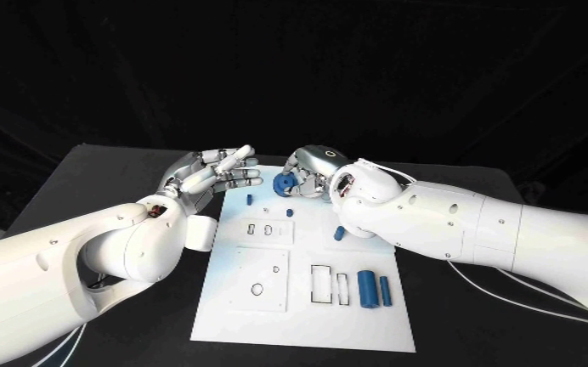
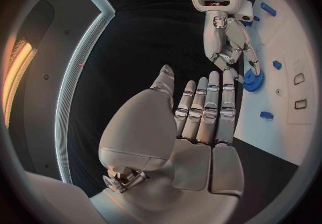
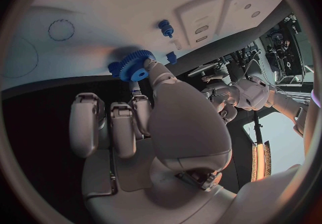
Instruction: Assemble the parts on the task board
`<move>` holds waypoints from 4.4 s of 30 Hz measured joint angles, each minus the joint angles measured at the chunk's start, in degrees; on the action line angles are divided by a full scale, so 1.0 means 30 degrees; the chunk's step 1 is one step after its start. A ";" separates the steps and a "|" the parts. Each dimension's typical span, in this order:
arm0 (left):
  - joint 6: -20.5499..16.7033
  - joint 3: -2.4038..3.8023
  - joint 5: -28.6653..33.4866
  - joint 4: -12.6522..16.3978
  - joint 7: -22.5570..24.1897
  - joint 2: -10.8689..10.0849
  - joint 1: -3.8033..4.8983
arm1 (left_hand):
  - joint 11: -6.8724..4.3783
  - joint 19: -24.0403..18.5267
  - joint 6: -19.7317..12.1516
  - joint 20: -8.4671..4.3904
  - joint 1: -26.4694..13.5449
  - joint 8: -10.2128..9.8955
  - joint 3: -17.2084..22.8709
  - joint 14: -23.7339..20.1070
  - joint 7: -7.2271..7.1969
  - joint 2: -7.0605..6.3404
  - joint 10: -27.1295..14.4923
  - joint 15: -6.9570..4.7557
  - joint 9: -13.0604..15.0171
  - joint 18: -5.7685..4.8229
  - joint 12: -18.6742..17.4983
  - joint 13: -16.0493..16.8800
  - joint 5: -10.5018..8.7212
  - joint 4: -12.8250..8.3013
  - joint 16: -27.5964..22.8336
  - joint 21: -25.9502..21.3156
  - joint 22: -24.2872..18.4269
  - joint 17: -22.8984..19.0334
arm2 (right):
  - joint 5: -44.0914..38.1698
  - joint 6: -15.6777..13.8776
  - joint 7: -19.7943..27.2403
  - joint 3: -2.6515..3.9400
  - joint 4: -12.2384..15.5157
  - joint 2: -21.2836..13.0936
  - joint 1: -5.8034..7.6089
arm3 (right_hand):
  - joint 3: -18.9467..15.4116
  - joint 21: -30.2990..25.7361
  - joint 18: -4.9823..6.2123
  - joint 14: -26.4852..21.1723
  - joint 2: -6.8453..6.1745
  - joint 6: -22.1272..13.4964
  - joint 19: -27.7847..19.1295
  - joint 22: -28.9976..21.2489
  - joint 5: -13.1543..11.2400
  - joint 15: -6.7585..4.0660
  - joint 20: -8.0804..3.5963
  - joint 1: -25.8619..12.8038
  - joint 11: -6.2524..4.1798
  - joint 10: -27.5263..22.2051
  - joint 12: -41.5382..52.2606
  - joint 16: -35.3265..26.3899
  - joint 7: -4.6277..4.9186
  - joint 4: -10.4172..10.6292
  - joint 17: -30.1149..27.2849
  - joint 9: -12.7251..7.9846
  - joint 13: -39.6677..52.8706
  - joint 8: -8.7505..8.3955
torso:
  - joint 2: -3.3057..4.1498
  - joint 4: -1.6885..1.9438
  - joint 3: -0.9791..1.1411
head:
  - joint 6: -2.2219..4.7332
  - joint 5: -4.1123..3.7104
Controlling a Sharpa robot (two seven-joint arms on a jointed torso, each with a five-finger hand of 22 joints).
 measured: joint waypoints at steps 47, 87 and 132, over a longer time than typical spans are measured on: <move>0.0002 -0.0006 -0.0002 -0.0313 -0.0040 -0.0151 -0.0004 | 0.0000 0.0000 0.0000 0.0000 0.0000 -0.0088 -0.0054 0.0000 0.0000 0.0000 0.0000 0.0000 0.0000 0.0000 0.0001 0.0000 0.0000 -0.0054 -0.0103 0.0000 -0.0017 0.0015 | 0.5162 -0.0754 0.3108 -0.0002 0.3133 -0.6879 0.0552 | -0.0648 -0.0148 -0.0298 -0.0003 -0.0638 -0.0839 -0.0011 0.0006 -0.0704 0.0346 0.0478 -0.1200 0.0715 -0.0315 -0.0096 0.0073 0.0315 0.0626 -0.0006 0.0096 -0.0002 -0.1582 | -0.0070 -0.0474 0.0117 | 0.0350 -0.0289; 0.0126 -0.0027 -0.0004 -0.0781 -0.0033 0.0115 -0.0019 | 0.0000 0.0000 0.0000 0.0000 0.0000 -0.0087 -0.0053 0.0000 0.0000 0.0000 0.0000 0.0000 0.0001 0.0001 0.0001 0.0000 0.0000 -0.0053 -0.0096 0.0000 -0.0031 0.0027 | 0.7495 0.1399 0.6016 -0.0034 0.0931 -0.7685 -0.0954 | -0.0615 -0.0316 -0.0299 -0.0003 -0.0488 -0.0701 -0.0215 -0.0004 -0.0811 0.0344 0.0548 -0.0584 0.0789 -0.0515 -0.0146 0.0072 0.0385 0.0228 0.0004 0.0151 -0.0001 -0.1766 | -0.0179 -0.0760 0.0335 | 0.0059 -0.0352; 0.0137 -0.0029 -0.0006 -0.0793 -0.0041 0.0070 -0.0019 | 0.0000 0.0000 0.0000 0.0000 0.0074 -0.0086 -0.0002 0.0069 0.0000 0.0074 0.0000 0.0069 0.0001 0.0001 -0.0085 0.0000 0.0000 -0.0104 -0.0166 0.0000 -0.0048 0.0035 | 0.6783 0.1719 0.5432 -0.0032 0.0124 -0.6719 -0.1009 | 0.0733 -0.0233 -0.0296 -0.0003 0.0134 0.0502 -0.0069 0.0004 -0.1675 0.0344 0.0403 0.0391 0.0473 -0.0198 0.0274 0.0072 0.0067 -0.0634 -0.0003 0.0315 0.0014 -0.1613 | -0.0187 -0.0780 0.0342 | -0.0125 -0.0245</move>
